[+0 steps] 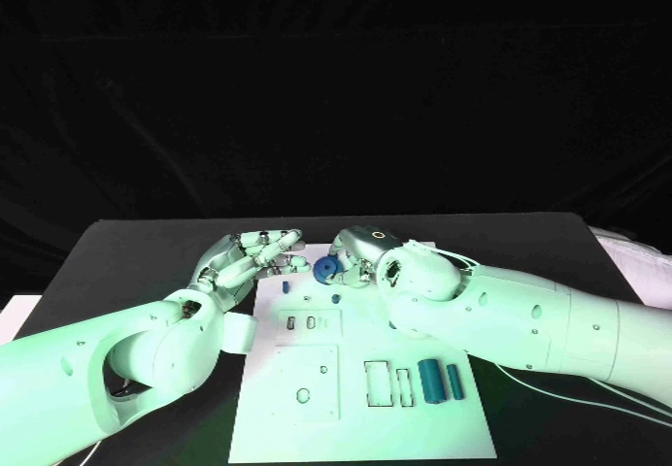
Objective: Assemble the parts on the task board
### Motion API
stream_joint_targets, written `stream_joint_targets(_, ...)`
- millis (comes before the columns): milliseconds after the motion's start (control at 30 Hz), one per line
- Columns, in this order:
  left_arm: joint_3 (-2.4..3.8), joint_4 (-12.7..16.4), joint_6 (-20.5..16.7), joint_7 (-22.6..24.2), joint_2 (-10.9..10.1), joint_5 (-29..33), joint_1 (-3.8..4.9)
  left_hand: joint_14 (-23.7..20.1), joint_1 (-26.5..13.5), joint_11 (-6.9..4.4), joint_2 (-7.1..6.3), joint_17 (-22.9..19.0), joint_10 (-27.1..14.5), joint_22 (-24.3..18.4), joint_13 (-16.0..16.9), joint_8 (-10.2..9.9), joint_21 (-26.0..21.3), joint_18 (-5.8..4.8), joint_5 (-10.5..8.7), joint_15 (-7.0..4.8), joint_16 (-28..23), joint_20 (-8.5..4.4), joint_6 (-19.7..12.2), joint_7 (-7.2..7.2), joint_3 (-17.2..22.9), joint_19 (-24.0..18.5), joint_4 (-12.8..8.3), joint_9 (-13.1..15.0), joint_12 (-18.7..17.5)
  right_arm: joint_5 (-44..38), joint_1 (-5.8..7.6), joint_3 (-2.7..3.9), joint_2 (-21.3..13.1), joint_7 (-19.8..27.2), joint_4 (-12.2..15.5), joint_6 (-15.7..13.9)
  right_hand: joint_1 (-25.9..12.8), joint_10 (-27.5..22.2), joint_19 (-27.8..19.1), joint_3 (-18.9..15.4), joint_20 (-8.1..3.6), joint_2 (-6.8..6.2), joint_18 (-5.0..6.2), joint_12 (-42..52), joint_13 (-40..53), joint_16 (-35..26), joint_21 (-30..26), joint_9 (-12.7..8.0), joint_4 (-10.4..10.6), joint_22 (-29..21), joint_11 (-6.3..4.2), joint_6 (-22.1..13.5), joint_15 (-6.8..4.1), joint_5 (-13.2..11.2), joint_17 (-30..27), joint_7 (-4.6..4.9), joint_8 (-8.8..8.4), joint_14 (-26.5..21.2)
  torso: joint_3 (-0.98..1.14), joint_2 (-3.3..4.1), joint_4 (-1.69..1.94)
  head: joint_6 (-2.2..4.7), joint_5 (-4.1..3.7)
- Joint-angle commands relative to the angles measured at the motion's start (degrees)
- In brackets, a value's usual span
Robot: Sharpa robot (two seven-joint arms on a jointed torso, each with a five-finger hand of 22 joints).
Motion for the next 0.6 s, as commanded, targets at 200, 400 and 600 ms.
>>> stream_joint_targets(200, 0.05, 0.07, 1.2, 0.12, -0.04, 0.03, 0.07, 0.09, 0.6, 0.14, 0.07, 0.06, -0.38, -0.07, -0.09, -0.38, -0.28, 0.69, -0.32, 0.03, -0.23, 0.23, 0.0, 0.07, 0.0, 0.29, -0.37, -0.01, -0.29, 0.93, -0.01, 0.0, -1.56, 1.32, 1.33, -1.43, 0.17, 1.93, 1.26, -0.75, 0.43, -0.03, -0.78, 0.06, 8.85, 0.33, 0.22, 0.36, 1.53, 4.53, 0.25, 1.55, 0.33, 0.8, 6.56, -0.31, 0.38, 4.48, 0.06, 0.0, -0.11, 0.01, -0.06)
stream_joint_targets(400, 0.05, 0.12, 1.15, 0.1, -0.12, 0.03, 0.07, 0.09, 0.62, 0.15, 0.08, 0.09, -0.4, -0.08, -0.09, -0.4, -0.29, 0.68, -0.33, 0.03, -0.26, 0.23, -0.01, 0.08, 0.01, 0.29, -0.42, -0.02, -0.29, 3.17, 0.02, 0.01, -2.23, 2.34, 1.88, -1.02, -0.17, 2.32, 1.42, -0.87, 0.2, 1.21, -0.85, 0.74, 9.41, 0.46, 0.4, 0.58, 2.61, 4.92, -0.13, 3.46, 0.03, 2.77, 6.9, -0.76, 0.84, 4.55, 0.03, -0.02, -0.07, 0.1, -0.16)
stream_joint_targets(600, 0.05, 0.1, 1.14, 0.08, -0.06, 0.03, 0.07, 0.09, 0.65, 0.16, 0.08, 0.13, -0.42, -0.09, -0.1, -0.44, -0.3, 0.68, -0.33, 0.04, -0.3, 0.23, -0.02, 0.09, 0.02, 0.3, -0.49, -0.02, -0.3, 5.54, 0.03, 0.01, -1.59, 3.01, 1.74, 0.57, -1.11, 2.53, 1.49, -1.13, -0.05, 2.08, -0.88, 1.07, 9.7, 0.53, 0.48, 0.59, 3.42, 5.09, -0.4, 4.56, -0.24, 3.65, 7.09, -1.08, 0.87, 4.59, 0.02, 0.02, 0.08, 0.04, -0.18)
